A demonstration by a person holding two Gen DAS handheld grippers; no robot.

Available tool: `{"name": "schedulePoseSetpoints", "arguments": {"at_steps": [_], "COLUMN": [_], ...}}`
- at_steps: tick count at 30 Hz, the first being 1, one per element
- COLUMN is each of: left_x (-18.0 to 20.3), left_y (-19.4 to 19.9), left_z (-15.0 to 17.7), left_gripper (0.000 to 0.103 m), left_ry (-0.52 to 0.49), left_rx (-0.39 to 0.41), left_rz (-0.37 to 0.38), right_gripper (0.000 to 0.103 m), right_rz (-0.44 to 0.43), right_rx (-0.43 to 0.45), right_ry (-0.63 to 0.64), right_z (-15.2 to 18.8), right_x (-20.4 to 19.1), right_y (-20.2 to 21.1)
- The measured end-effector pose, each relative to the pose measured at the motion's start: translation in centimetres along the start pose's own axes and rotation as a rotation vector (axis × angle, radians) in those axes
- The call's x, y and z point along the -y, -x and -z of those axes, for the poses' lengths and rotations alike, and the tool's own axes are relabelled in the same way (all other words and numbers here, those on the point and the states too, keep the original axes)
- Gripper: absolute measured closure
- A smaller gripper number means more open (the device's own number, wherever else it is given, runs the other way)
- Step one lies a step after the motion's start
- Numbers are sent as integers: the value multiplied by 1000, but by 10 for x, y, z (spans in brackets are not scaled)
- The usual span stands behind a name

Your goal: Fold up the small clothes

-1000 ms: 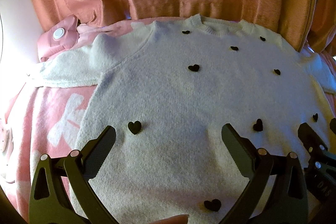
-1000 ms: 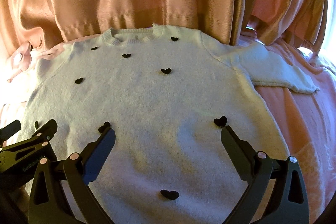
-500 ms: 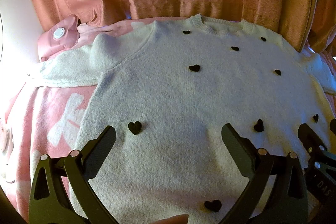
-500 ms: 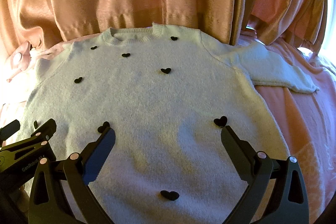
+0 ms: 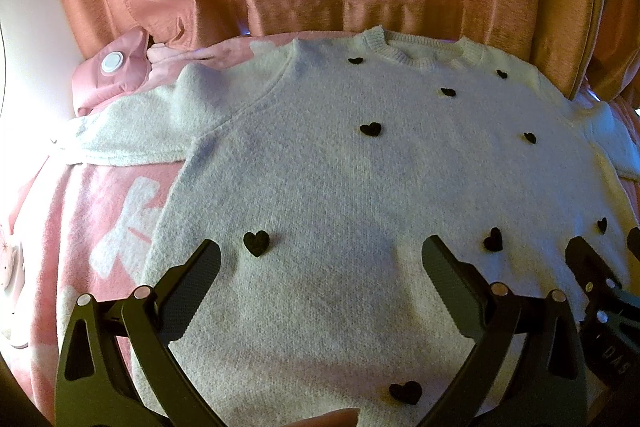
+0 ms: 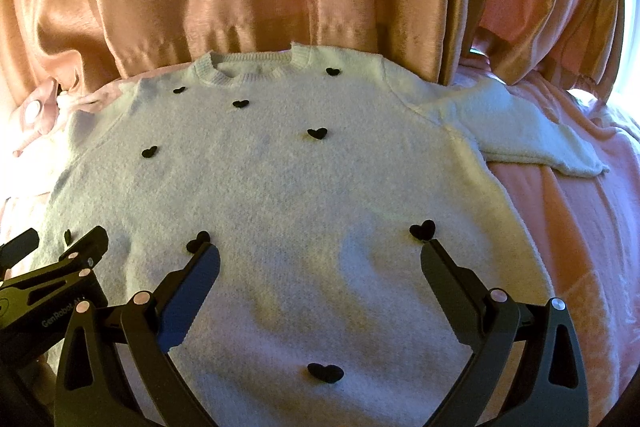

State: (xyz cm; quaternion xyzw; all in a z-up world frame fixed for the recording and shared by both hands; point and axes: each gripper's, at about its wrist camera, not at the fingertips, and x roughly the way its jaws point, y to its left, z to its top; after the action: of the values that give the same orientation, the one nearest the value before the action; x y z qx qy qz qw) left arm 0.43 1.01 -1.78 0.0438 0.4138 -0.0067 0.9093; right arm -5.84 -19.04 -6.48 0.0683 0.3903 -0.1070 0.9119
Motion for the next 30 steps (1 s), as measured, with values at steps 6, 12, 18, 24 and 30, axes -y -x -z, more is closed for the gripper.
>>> {"name": "schedulePoseSetpoints", "arguments": {"at_steps": [6,12,18,24,30], "left_x": [0,0,0,2,9], "left_y": [0,0,0,-1,0], "left_z": [-1,-1,-1,-2,-7], "left_gripper": [5,5,5,5,5], "left_ry": [0,1,-1,-3,0], "left_rx": [-1,0,-1,-12,-66], "left_rz": [0,-1,-1,8,87], "right_gripper": [5,5,5,5,5], "right_rz": [0,-1,0,-1,-51], "right_rx": [-1,-2,-2,-1,9], "right_ry": [-1,-1,1,-3,-132], "right_z": [0,-1,0,-1,-28], "right_x": [-1,0,-2,-1,46], "right_y": [0,0,0,1,8]}}
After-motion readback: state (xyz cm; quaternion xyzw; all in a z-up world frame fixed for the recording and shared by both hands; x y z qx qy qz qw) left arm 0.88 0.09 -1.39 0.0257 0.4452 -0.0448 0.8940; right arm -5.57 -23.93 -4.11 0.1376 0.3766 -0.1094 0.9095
